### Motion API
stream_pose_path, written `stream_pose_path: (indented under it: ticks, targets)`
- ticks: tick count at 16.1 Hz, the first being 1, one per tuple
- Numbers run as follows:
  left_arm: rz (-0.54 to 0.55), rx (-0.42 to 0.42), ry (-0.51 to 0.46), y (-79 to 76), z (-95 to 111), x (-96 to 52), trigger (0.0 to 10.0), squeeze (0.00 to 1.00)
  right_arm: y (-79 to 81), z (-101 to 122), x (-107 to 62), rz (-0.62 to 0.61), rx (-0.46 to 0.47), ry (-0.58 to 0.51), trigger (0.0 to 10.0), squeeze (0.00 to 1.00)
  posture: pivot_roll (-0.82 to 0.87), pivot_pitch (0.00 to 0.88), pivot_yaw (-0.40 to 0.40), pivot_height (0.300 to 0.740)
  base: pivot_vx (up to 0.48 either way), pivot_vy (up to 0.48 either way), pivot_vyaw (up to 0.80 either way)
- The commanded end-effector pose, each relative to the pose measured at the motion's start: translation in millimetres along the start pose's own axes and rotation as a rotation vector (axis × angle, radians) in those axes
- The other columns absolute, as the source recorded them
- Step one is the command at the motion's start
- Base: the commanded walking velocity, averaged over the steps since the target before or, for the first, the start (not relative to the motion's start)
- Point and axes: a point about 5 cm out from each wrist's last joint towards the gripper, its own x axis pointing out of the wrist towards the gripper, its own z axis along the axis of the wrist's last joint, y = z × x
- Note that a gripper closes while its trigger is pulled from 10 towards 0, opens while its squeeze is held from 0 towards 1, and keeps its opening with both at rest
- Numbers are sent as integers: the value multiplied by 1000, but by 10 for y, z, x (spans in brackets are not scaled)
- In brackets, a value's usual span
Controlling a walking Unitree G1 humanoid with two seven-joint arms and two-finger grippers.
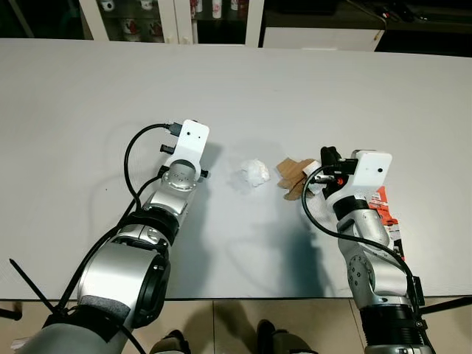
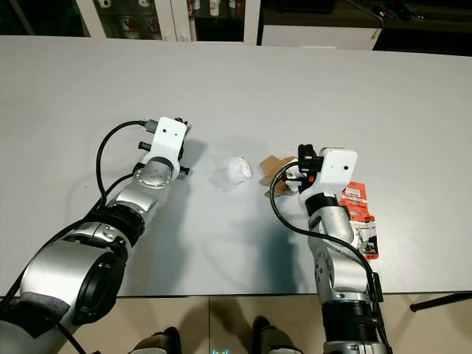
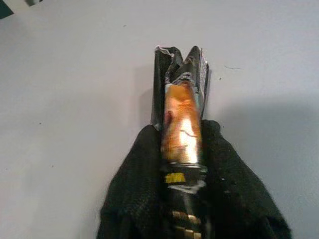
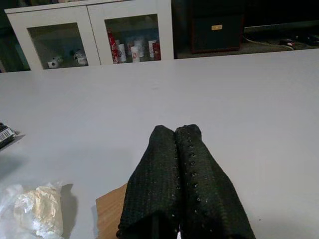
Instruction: Picking trash to rubbish bin
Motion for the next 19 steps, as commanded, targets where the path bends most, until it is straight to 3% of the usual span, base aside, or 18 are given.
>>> stream_pose_path:
  ticks: [1,9,10,11,13,19]
  targets:
    - [-4,8,104,-22,-218,-30,0,0,-9,-1,5,-4,0,6,10000,0,-129,179,-35,740,0,0,0]
    - [43,-67,16,68,2,11,0,0,16,-9,23,1,7,6,10000,0,-119,172,-32,740,0,0,0]
    - [58,-102,-33,98,80,16,3216,0,21,-11,29,3,8,5,10000,0,-116,166,-30,740,0,0,0]
    - [62,-106,-49,107,102,16,5804,0,25,-11,30,3,9,5,10000,0,-116,166,-30,740,0,0,0]
    - [70,-122,-114,136,164,9,10000,0,48,-19,36,11,12,5,10000,0,-107,149,-31,740,0,0,0]
    - [130,-156,-288,386,294,-68,10000,0,100,-25,78,38,16,4,10000,0,-89,115,-29,740,0,0,0]
